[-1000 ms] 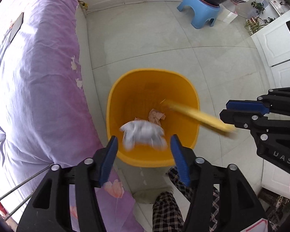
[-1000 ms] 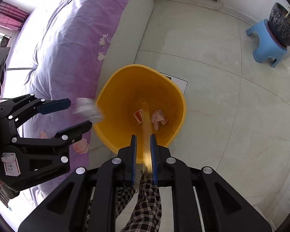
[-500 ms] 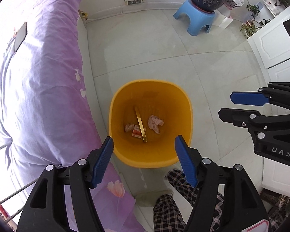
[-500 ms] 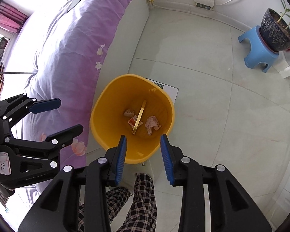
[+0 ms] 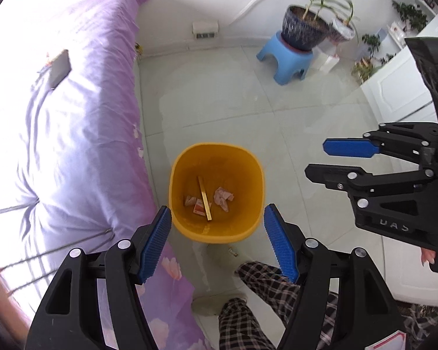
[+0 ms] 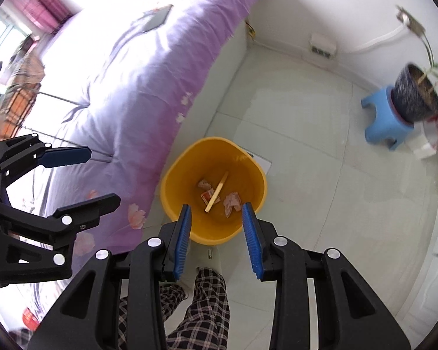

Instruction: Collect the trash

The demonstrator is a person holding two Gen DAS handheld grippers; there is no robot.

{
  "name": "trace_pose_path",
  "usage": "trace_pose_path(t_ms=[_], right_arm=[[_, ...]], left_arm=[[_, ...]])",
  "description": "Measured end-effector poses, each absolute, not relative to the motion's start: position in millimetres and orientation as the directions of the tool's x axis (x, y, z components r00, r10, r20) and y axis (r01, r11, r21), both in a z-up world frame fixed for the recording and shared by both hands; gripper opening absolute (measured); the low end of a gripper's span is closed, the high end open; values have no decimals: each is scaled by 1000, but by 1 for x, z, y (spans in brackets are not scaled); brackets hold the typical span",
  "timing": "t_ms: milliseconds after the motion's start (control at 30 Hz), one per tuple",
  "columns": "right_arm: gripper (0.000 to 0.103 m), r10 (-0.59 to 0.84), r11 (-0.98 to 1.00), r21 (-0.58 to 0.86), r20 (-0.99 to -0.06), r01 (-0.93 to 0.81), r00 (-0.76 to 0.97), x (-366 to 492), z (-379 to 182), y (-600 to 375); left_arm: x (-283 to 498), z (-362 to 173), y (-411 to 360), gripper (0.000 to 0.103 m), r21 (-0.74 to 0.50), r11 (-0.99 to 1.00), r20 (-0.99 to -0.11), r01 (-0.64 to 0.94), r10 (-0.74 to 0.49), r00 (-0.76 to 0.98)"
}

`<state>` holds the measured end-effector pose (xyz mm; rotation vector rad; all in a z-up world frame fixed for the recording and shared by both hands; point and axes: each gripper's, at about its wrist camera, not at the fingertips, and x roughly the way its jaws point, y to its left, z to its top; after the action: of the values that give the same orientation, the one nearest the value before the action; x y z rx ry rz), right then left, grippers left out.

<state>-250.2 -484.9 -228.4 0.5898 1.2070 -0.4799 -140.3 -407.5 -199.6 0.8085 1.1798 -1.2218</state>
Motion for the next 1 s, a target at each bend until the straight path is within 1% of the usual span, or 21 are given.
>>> trace_pose_path(t_ms=[100, 167, 400, 533, 767, 1000], right_arm=[[38, -43, 788, 164, -947, 593, 319, -248, -203, -474], [38, -40, 807, 171, -939, 564, 343, -244, -186, -465], [38, -27, 884, 179, -902, 432, 430, -222, -134, -426], [42, 16, 922, 197, -878, 332, 478, -203, -109, -394], [43, 104, 963, 217, -848, 162, 520, -171, -81, -339], [43, 183, 972, 234, -822, 26, 539, -141, -64, -287]], left_arm=[[-139, -175, -389, 66, -126, 248, -950, 960, -309, -45], [-134, -159, -371, 68, -129, 287, -941, 949, -338, -26], [-111, -118, -304, 68, -130, 459, -917, 879, -393, 70], [-99, -103, -263, 68, -120, 567, -908, 815, -394, 140], [-87, -83, -191, 69, -114, 727, -898, 677, -366, 243], [-78, -79, -115, 69, -127, 839, -890, 529, -332, 312]])
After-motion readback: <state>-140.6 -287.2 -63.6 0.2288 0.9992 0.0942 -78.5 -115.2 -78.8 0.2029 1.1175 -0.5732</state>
